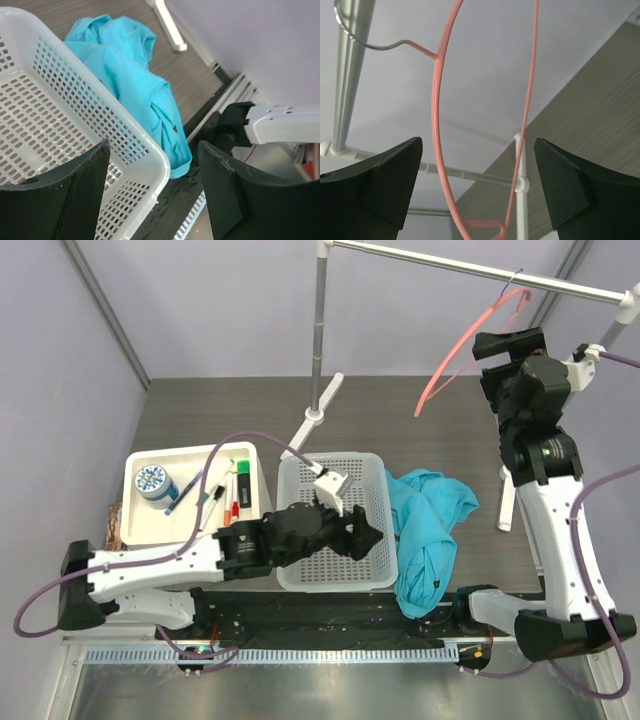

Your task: Remove the t-shirt from the hanger

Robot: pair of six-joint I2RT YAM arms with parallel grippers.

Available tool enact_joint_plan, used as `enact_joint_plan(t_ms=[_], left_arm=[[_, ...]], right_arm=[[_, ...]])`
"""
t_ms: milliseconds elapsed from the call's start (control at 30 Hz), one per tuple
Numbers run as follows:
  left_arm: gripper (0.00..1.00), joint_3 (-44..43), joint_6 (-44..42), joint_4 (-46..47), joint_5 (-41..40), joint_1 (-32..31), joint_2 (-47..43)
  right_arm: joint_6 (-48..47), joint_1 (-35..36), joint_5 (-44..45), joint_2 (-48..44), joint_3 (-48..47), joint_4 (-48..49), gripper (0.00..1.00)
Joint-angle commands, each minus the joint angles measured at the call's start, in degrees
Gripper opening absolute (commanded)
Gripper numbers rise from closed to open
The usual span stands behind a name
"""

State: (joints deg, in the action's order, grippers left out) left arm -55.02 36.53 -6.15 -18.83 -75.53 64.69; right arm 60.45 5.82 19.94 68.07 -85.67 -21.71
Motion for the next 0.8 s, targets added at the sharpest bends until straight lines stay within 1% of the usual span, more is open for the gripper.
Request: enact_joint_plan(t_ms=[0,33,67,133,167,200,233,267,300,333,367,400,433,500,533,600,633,733,767], left_arm=[[0.72,-8.8,-6.7,-0.1,2.5,-0.1,7.7],[0.72,-11.6,-8.2,-0.4,3.1,-0.1,9.5],[0.72,-13.2,-9.2,-1.0,4.0,-0.1,13.3],[0.72,-18.3,-10.5,-3.6,6.3,-0.1,17.1],[0.73,-20.2,-12.3,-5.1,7.0,-0.1,21.4],[0.76,-22.2,-13.1,-6.8,7.6,-0.1,23.3],[0.76,-26.2,-13.6,-8.3,8.7,0.4,25.7],[0.76,-28.2,-13.8,-11.6,9.2,0.6,27.8],[0.76,-30.2,-13.8,-12.8,9.6,0.9,32.0],[0.76,-33.9,-13.7,-14.1,10.0,1.4,33.8],[0.76,-35.7,-13.0,-16.0,10.0,1.6,35.6],[0.75,-37.4,-12.6,-17.2,10.0,1.9,39.4],[0.75,-41.3,-12.4,-18.2,9.8,2.0,41.2],[0.75,-45.2,-12.6,-21.4,8.2,2.0,46.7],[0.75,-49.3,-12.7,-22.7,7.3,2.1,48.8],[0.75,-52.6,-13.7,-25.7,5.3,2.0,51.8],[0.75,-55.1,-14.1,-26.3,5.1,2.0,54.3],[0.76,-58.6,-14.6,-27.3,5.3,2.1,58.5],[0.76,-59.3,-14.3,-27.3,5.4,2.2,59.8]], right_arm=[[-18.1,-0.3,3.6,-7.8,-0.4,-8.5,1.00],[-19.8,-0.2,4.7,-9.2,0.2,-9.7,1.00],[-21.2,-0.3,7.0,-10.8,2.3,-11.7,1.00],[-24.1,-0.3,8.5,-15.8,5.9,-11.8,1.00],[-25.0,-0.2,9.0,-17.0,8.6,-11.9,1.00],[-26.8,-0.2,9.1,-18.6,9.4,-12.2,1.00],[-27.4,-0.2,8.8,-18.9,9.8,-12.6,1.00],[-27.9,-0.2,8.4,-19.5,10.2,-13.4,1.00],[-29.0,-0.2,8.0,-19.7,10.3,-13.6,1.00],[-29.2,-0.2,7.6,-20.3,10.6,-13.6,1.00],[-29.8,-0.3,7.4,-20.3,10.3,-13.6,1.00],[-30.3,-0.2,7.0,-20.2,9.9,-13.7,1.00],[-31.3,-0.2,7.0,-19.9,9.5,-13.8,1.00],[-32.6,-0.3,7.8,-19.9,7.9,-14.6,1.00],[-34.0,-0.2,9.6,-19.8,6.5,-15.5,1.00],[-35.8,-0.2,12.6,-20.0,5.0,-16.4,1.00],[-37.6,-0.2,15.8,-20.1,3.6,-17.4,1.00],[-39.5,0.1,19.9,-20.6,2.3,-18.2,1.00],[-40.3,0.2,20.0,-20.8,2.3,-18.1,1.00]])
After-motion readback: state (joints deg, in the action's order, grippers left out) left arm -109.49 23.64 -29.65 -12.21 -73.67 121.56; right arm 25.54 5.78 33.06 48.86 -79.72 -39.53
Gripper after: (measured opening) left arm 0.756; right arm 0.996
